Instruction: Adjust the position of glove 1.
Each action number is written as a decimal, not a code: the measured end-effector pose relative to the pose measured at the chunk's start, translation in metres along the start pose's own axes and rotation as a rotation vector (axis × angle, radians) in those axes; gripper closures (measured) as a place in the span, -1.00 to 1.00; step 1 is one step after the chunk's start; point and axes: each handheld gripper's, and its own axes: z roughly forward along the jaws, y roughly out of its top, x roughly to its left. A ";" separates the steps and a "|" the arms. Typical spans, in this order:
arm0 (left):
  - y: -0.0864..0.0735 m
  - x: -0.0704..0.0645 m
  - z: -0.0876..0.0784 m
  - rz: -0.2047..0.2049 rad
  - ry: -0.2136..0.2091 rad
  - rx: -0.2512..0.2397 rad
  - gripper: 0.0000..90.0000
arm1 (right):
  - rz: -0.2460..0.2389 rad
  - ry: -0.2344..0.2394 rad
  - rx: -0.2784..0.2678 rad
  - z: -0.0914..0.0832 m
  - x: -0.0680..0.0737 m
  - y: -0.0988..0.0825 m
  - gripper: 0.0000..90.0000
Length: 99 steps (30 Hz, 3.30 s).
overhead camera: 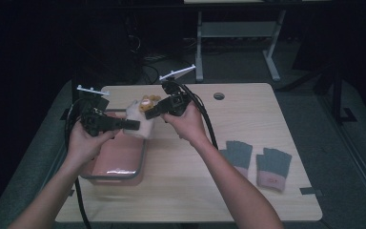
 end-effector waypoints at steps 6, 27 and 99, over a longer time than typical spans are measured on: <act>-0.005 0.007 -0.013 -0.011 0.013 -0.008 0.54 | -0.014 0.011 0.009 0.013 0.008 0.005 0.80; -0.024 0.032 -0.039 -0.064 0.047 -0.002 0.54 | -0.016 0.058 0.058 0.055 0.022 0.017 0.80; -0.099 0.095 0.014 -0.215 0.190 0.248 0.52 | -0.011 -0.087 0.283 0.150 -0.012 -0.016 0.27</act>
